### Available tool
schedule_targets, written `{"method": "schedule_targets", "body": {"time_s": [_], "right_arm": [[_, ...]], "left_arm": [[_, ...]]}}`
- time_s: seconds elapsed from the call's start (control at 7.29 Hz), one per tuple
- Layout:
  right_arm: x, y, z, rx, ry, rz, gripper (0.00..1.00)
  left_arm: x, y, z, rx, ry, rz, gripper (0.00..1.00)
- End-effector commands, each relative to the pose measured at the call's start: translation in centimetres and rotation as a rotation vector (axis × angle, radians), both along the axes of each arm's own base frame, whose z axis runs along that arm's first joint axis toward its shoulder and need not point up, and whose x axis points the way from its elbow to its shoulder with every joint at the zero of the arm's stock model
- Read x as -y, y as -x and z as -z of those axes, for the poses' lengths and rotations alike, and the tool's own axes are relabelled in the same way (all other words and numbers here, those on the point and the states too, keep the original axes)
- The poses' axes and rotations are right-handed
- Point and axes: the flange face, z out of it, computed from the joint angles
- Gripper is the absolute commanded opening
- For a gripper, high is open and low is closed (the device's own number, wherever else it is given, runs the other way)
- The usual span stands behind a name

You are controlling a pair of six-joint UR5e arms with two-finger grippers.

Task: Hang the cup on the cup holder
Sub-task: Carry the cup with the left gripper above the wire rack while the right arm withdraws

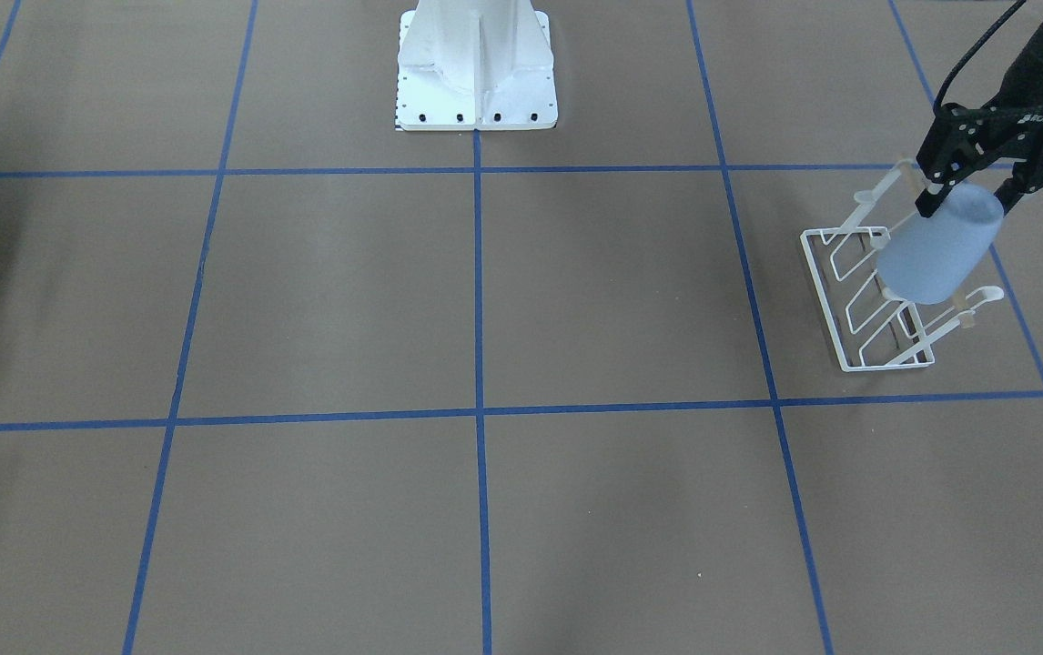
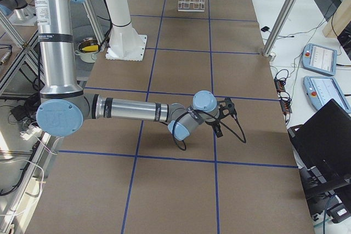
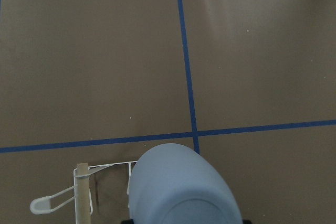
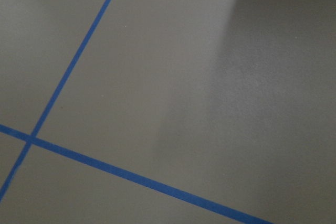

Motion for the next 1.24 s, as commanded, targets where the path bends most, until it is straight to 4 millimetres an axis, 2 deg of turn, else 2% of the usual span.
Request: {"method": "schedule_targets", "body": {"time_s": [0.0, 0.14, 0.27, 1.1], "right_arm": [[2.8, -2.2, 4.1, -0.164, 0.038, 0.118, 1.00], [3.3, -2.7, 6.8, -0.266, 0.052, 0.185, 1.00], [5.4, -3.1, 9.8, -0.309, 0.054, 0.222, 1.00], [4.7, -3.1, 10.0, -0.297, 0.067, 0.229, 1.00]], "left_arm": [[1.3, -0.5, -2.0, 0.018, 0.033, -0.018, 0.00], [1.3, -0.6, -2.4, 0.020, 0.044, -0.019, 0.00], [1.7, -1.3, -3.6, -0.019, 0.094, -0.050, 0.00], [2.6, -1.9, -5.5, -0.023, 0.135, -0.070, 0.00]]}}
